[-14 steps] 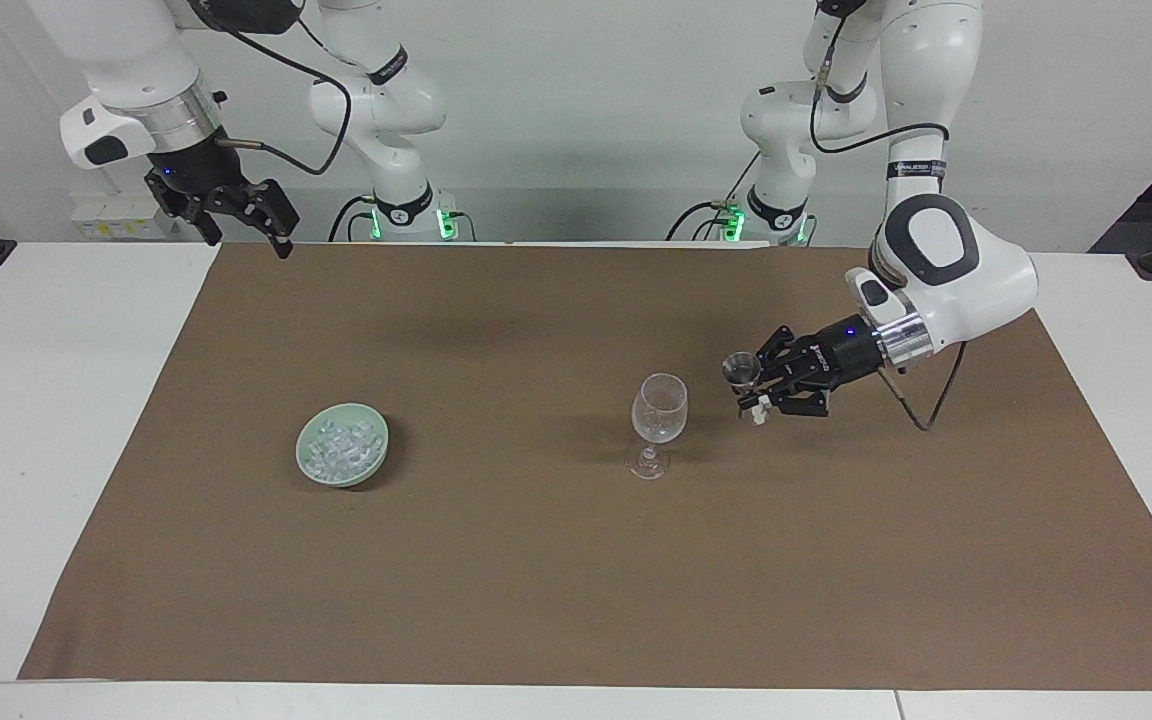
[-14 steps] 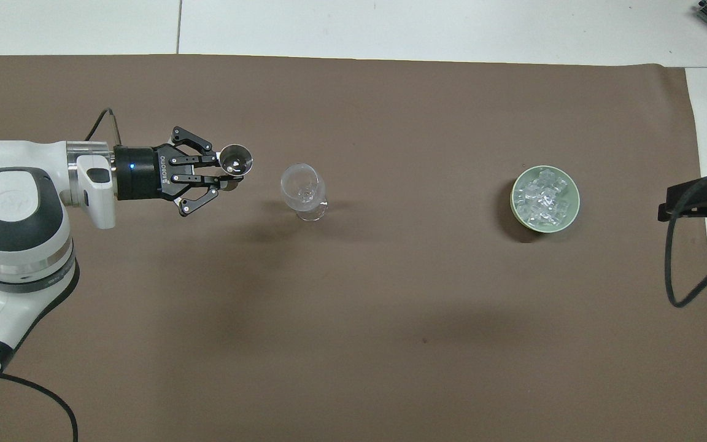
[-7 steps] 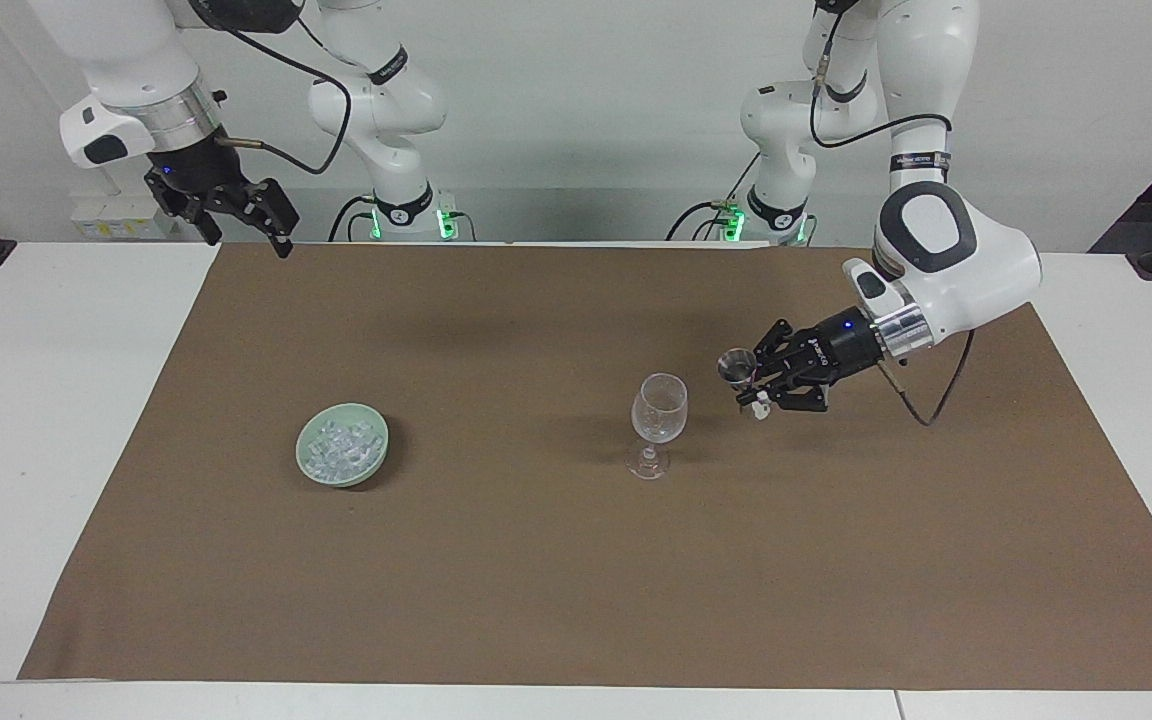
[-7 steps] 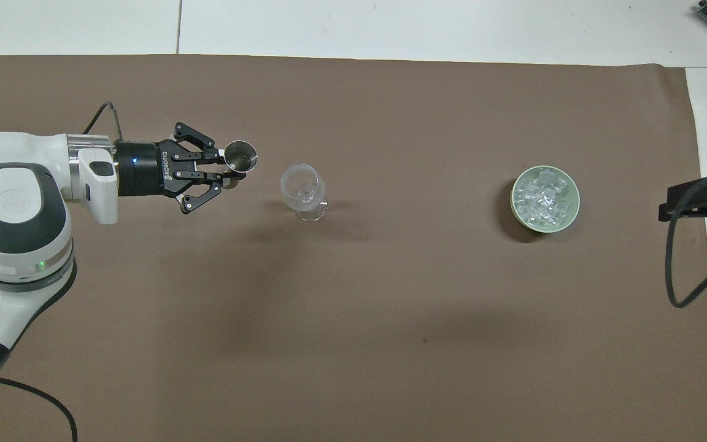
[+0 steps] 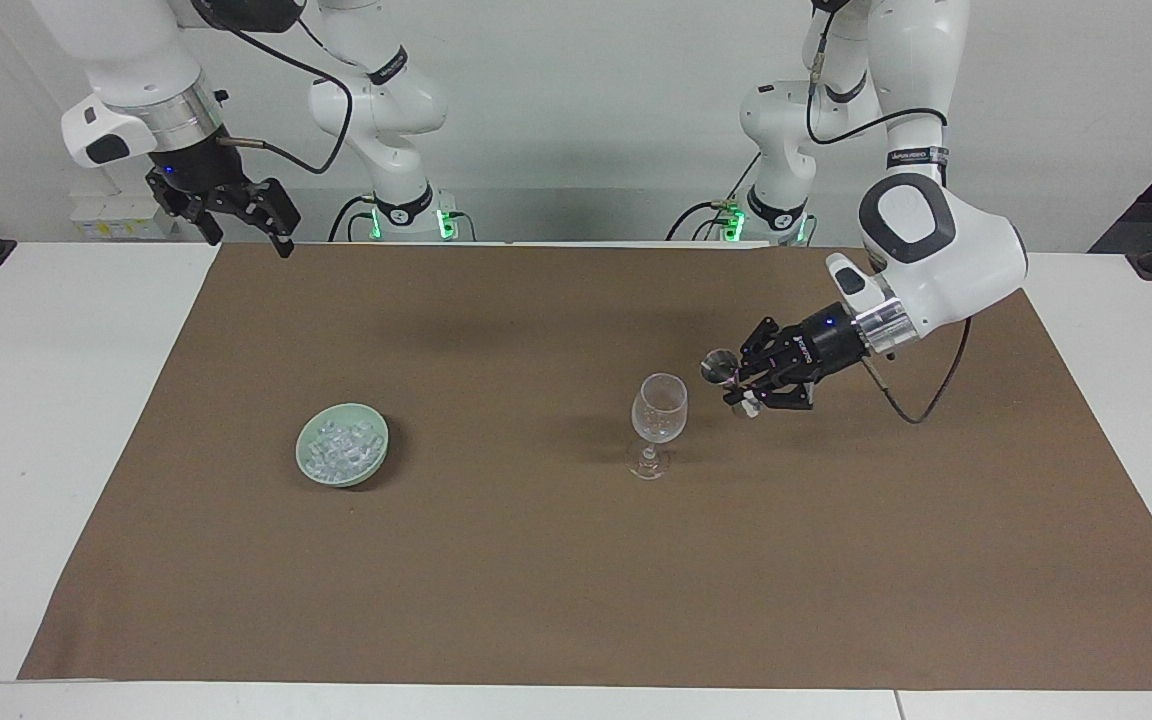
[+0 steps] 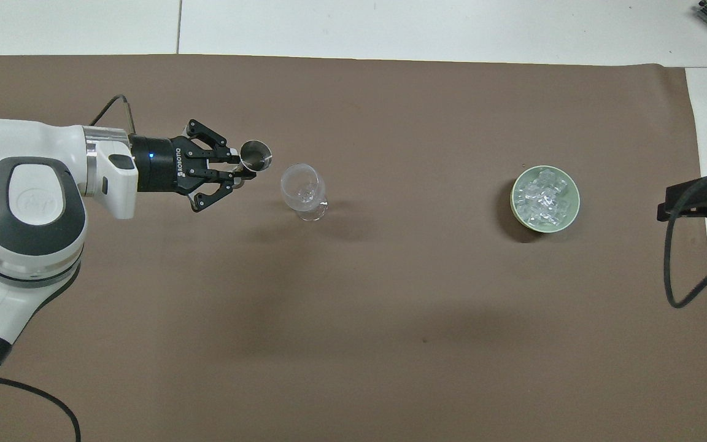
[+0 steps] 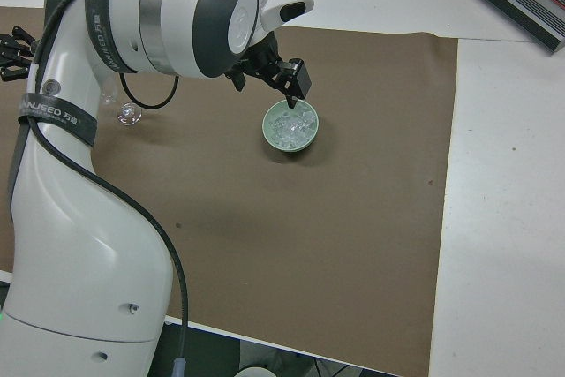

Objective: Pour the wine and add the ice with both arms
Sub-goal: 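Bring the held metal cup beside the rim of the wine glass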

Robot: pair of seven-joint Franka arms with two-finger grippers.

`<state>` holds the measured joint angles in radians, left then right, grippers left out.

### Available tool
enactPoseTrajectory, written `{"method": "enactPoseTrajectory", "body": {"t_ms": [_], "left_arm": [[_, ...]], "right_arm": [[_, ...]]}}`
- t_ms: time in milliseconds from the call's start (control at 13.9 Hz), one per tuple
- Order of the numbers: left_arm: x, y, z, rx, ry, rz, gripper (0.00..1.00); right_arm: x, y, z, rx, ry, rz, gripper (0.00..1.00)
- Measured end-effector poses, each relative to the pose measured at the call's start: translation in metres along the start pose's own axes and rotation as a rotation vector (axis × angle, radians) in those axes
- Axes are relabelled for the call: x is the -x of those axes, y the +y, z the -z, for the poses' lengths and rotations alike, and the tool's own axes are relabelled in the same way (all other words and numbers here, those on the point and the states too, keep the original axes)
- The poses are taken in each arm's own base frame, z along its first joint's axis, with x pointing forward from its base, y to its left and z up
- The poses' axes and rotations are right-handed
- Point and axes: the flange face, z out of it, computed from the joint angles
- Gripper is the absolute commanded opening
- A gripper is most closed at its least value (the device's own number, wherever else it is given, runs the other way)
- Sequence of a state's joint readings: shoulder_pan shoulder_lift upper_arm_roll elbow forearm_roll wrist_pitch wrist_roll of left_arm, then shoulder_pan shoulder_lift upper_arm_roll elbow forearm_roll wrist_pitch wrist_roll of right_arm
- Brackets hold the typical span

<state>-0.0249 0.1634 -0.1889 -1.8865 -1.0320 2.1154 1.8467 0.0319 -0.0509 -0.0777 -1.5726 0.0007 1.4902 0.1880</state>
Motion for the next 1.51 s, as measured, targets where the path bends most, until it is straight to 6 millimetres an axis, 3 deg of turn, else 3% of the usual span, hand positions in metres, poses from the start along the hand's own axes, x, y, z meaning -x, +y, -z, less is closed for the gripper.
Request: {"method": "enactPoseTrajectory", "body": {"t_ms": [645,1075,1506], "left_arm": [[-0.012,0.005,-0.013,0.008,-0.097,0.012,0.05],[-0.019,0.002,-0.011,0.002,-0.136,0.009,0.05],[-0.030,0.009,-0.021,0.022,-0.200,-0.004,0.05]], "right_arm": [[-0.001,0.000,-0.002,-0.001,0.004,0.000,1.00],[-0.008,-0.003,-0.026,-0.003,0.016,0.043,1.00],[-0.007,-0.003,-0.027,-0.003,0.015,0.044,1.00]]}}
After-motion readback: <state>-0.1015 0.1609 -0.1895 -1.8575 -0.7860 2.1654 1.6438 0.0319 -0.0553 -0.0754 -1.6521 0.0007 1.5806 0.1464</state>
